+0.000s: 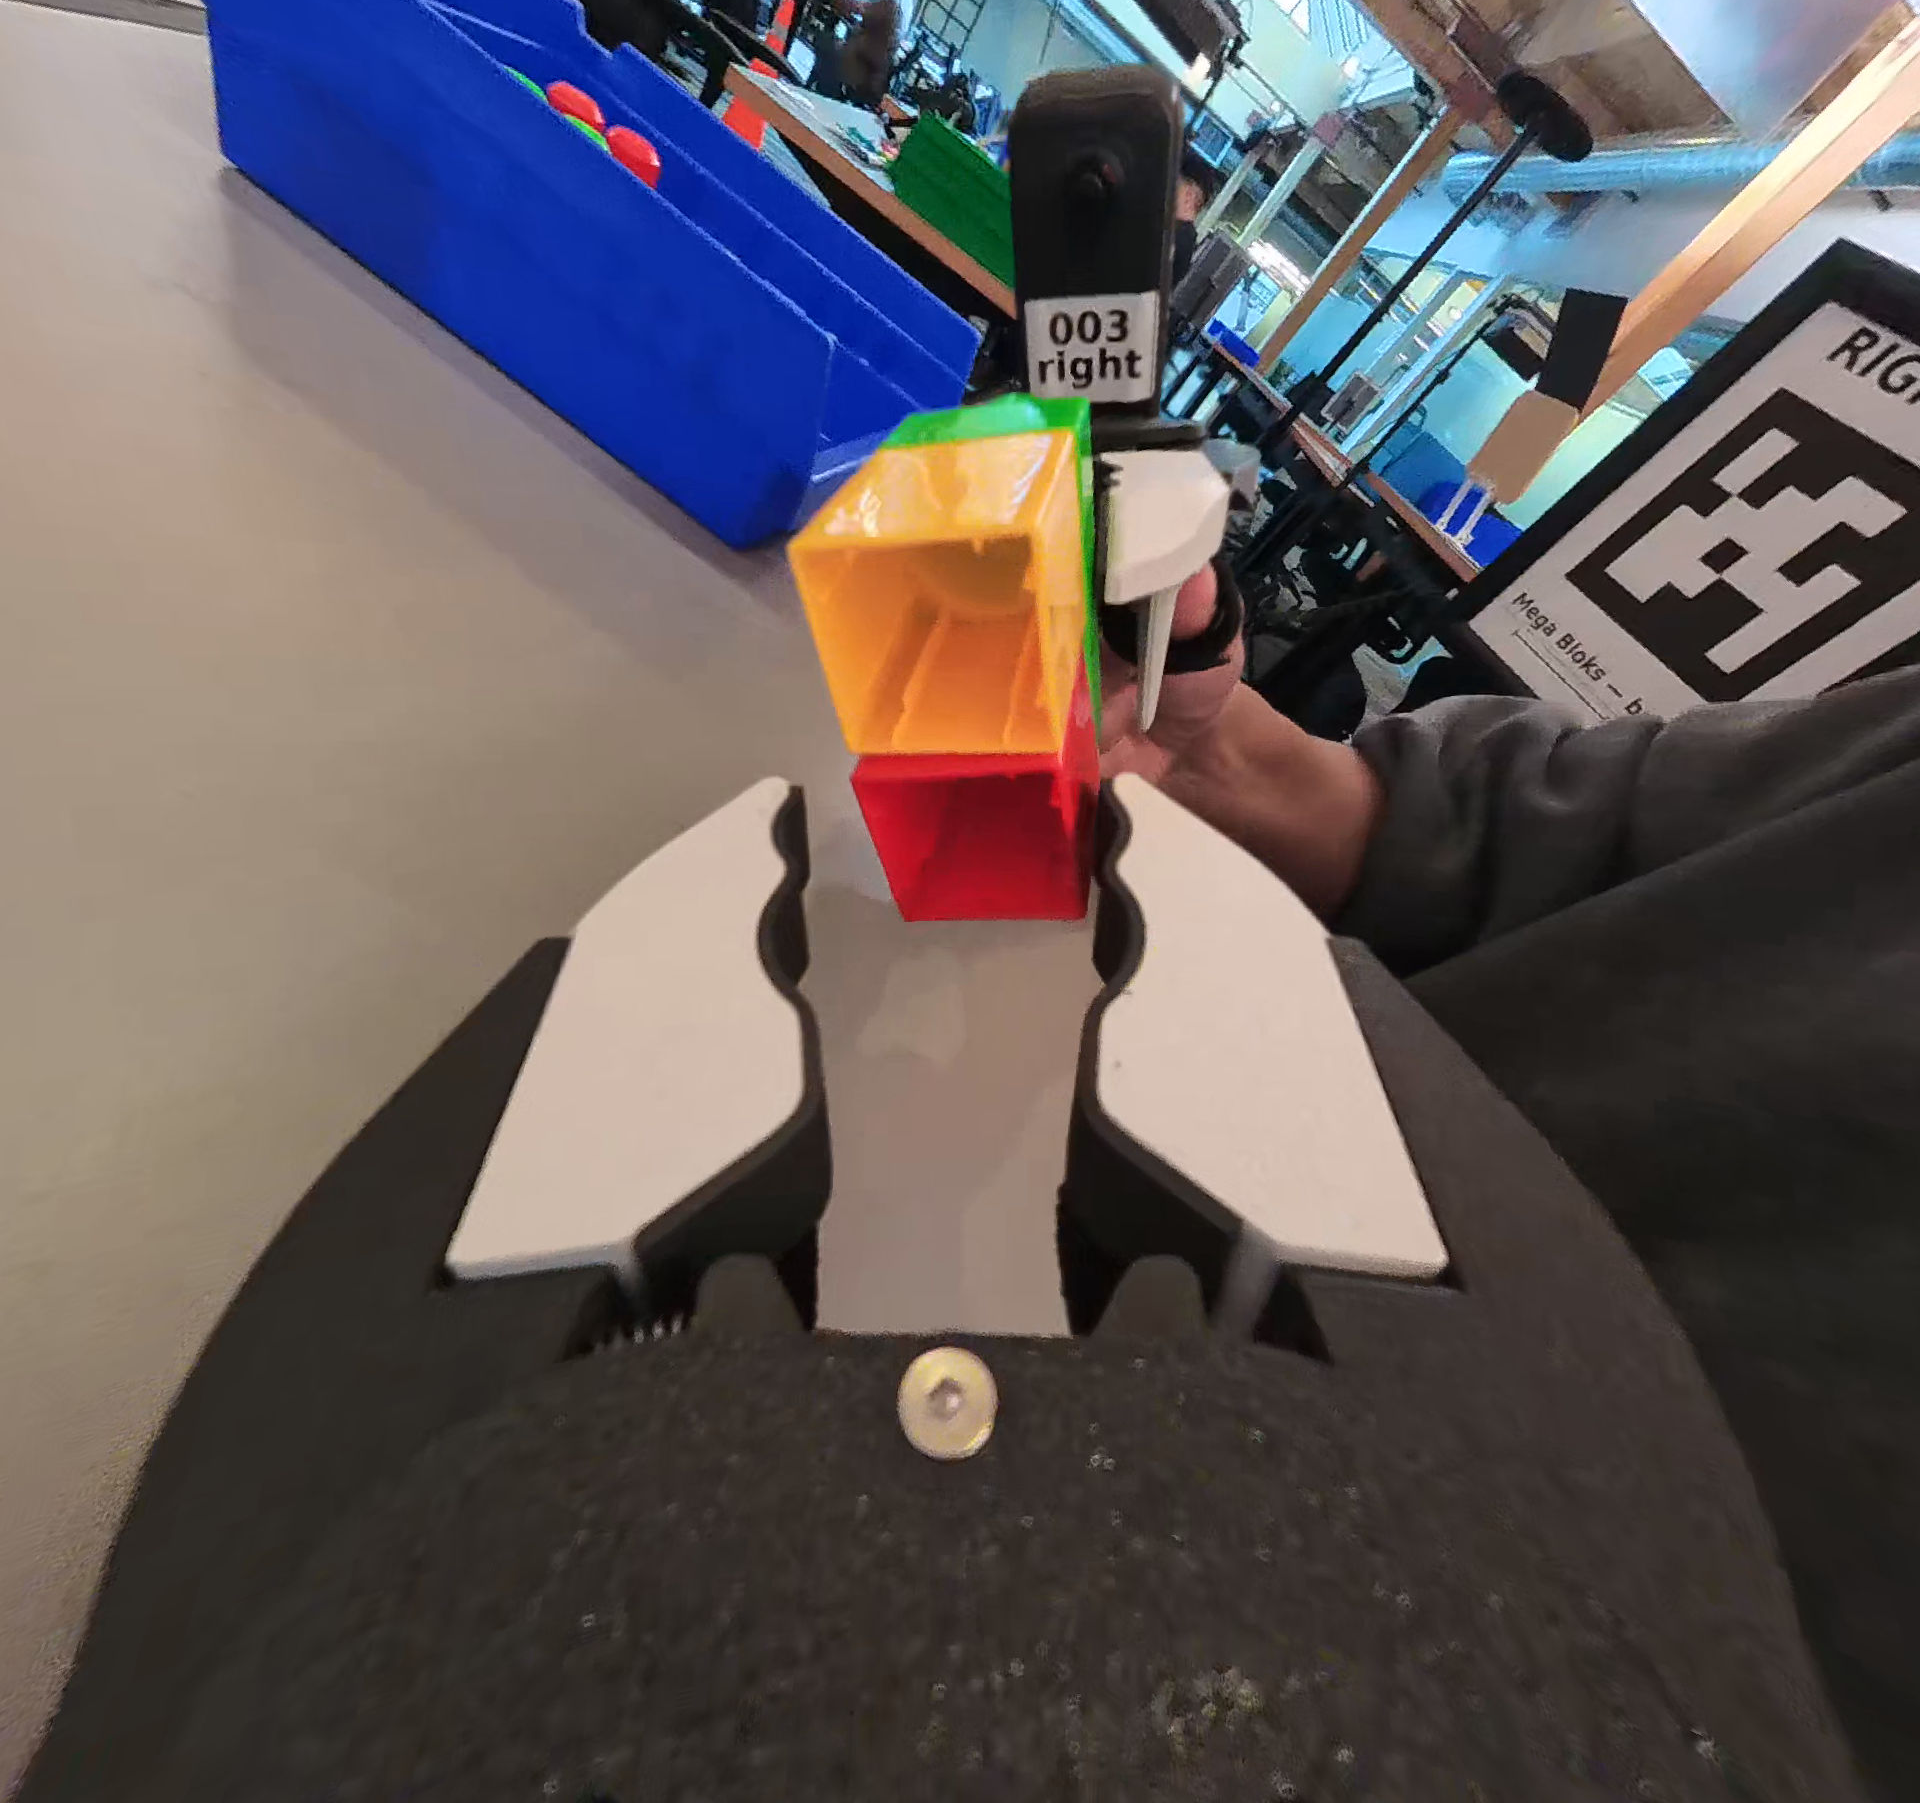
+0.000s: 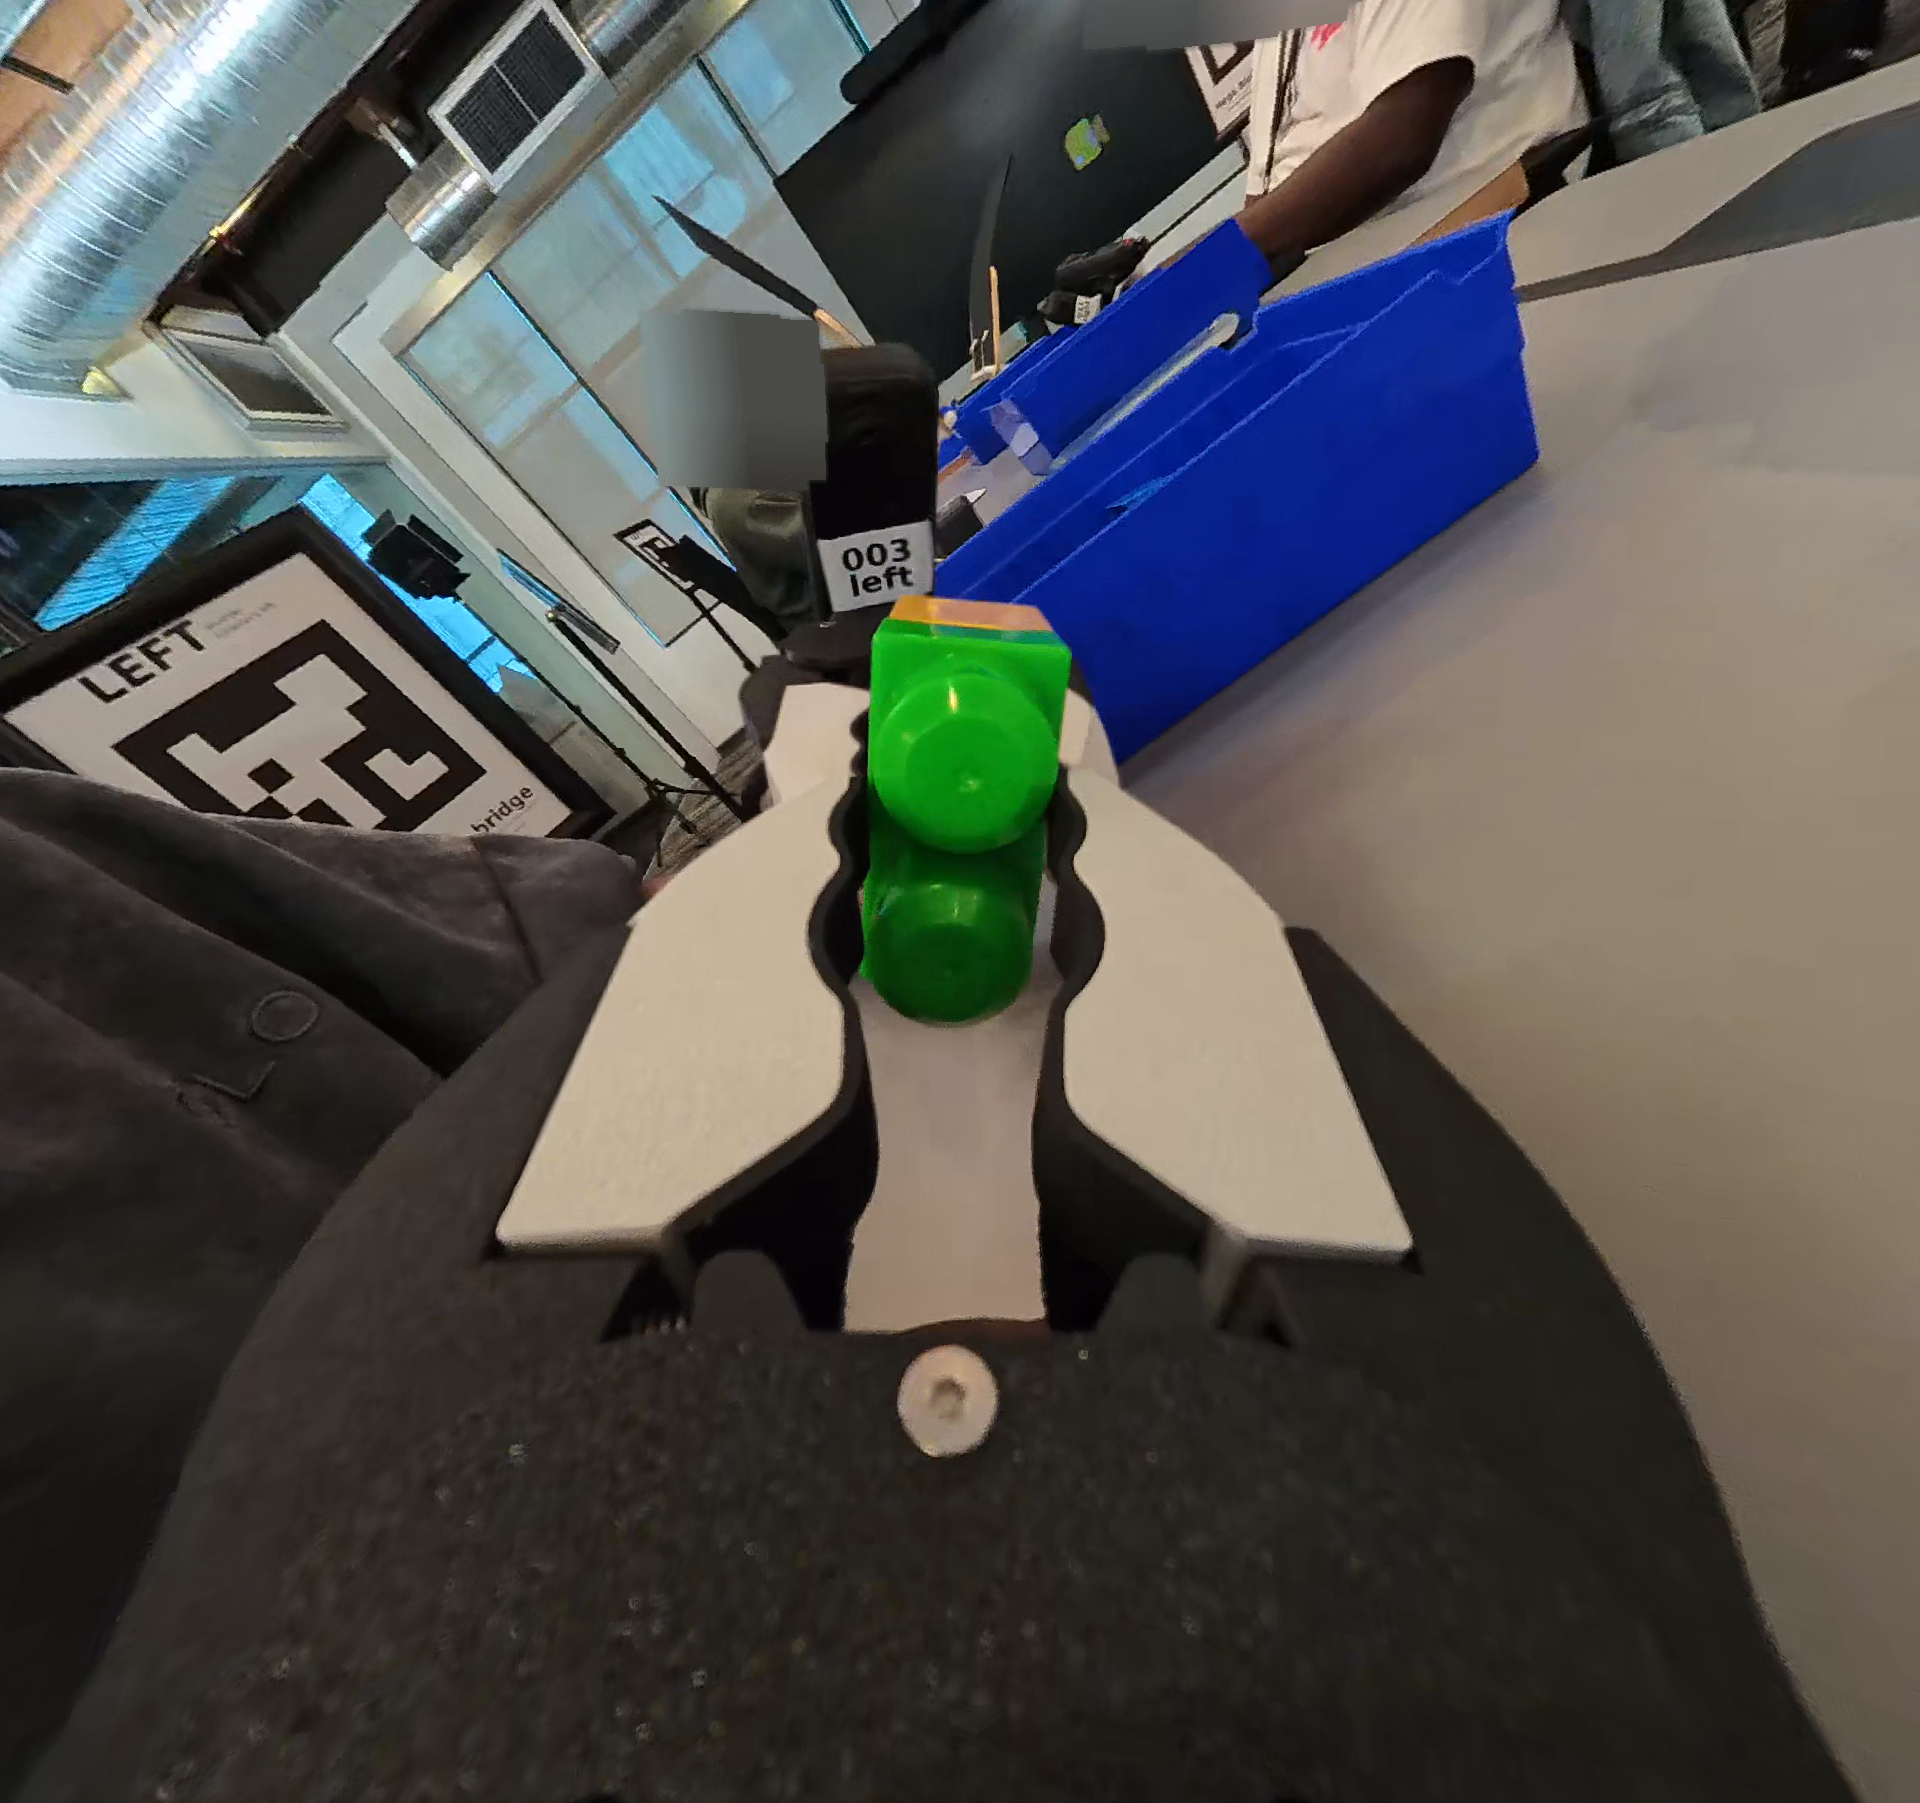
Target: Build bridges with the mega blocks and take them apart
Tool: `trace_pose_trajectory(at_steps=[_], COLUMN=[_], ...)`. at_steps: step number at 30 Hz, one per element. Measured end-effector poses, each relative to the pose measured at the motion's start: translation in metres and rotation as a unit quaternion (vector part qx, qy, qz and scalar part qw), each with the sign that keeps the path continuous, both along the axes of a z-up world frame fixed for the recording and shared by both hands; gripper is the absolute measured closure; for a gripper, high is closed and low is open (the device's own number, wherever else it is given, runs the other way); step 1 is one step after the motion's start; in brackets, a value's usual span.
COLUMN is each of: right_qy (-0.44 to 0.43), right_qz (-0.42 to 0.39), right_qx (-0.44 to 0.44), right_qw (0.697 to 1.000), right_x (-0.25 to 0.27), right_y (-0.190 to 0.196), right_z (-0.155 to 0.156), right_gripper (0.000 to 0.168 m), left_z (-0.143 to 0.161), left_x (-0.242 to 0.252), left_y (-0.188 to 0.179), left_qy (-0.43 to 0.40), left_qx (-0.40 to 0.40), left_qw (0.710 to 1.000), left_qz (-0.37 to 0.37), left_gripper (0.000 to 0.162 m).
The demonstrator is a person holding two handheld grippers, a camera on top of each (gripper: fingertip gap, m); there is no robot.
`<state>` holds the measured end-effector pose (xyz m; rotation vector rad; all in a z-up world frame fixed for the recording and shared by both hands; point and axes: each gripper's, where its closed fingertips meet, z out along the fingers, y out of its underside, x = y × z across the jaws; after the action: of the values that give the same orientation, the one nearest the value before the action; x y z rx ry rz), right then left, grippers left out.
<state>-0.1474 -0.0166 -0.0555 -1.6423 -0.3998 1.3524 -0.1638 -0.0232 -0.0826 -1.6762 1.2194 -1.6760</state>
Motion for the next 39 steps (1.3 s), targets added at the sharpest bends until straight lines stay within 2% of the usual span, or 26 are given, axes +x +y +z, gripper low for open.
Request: trace_pose_trajectory(at_steps=[2, 4, 17, 21, 24, 29, 39], right_qy=[-0.003, 0.002, 0.009, 0.02, 0.023, 0.015, 0.035], right_qz=[0.01, 0.009, 0.02, 0.03, 0.049, 0.046, 0.032], right_qx=[0.0, 0.003, -0.008, -0.017, -0.035, -0.036, -0.022], right_qw=[1.0, 1.0, 1.0, 0.999, 0.998, 0.998, 0.999], right_x=[-0.001, -0.002, -0.005, -0.005, -0.009, -0.016, -0.014], right_y=[-0.003, -0.004, -0.006, -0.006, -0.007, -0.005, -0.005], right_z=[0.0, 0.001, 0.001, 0.001, -0.005, -0.012, -0.007], right_gripper=[0.135, 0.135, 0.135, 0.135, 0.12, 0.133, 0.134], left_z=[0.001, 0.005, 0.007, 0.016, 0.017, 0.018, 0.02], left_x=[0.0, 0.0, -0.001, -0.003, -0.004, -0.004, -0.002], left_y=[-0.004, -0.008, -0.012, -0.008, -0.003, -0.003, -0.003], left_qy=[-0.003, -0.011, -0.014, -0.038, -0.039, -0.054, -0.074], left_qx=[0.001, -0.001, -0.021, -0.03, -0.024, -0.044, -0.067], left_qw=[1.0, 1.0, 0.999, 0.999, 0.999, 0.998, 0.995], left_qz=[-0.01, -0.018, -0.025, -0.019, -0.007, -0.009, -0.015], left_gripper=[0.112, 0.121, 0.124, 0.125, 0.126, 0.126, 0.126])
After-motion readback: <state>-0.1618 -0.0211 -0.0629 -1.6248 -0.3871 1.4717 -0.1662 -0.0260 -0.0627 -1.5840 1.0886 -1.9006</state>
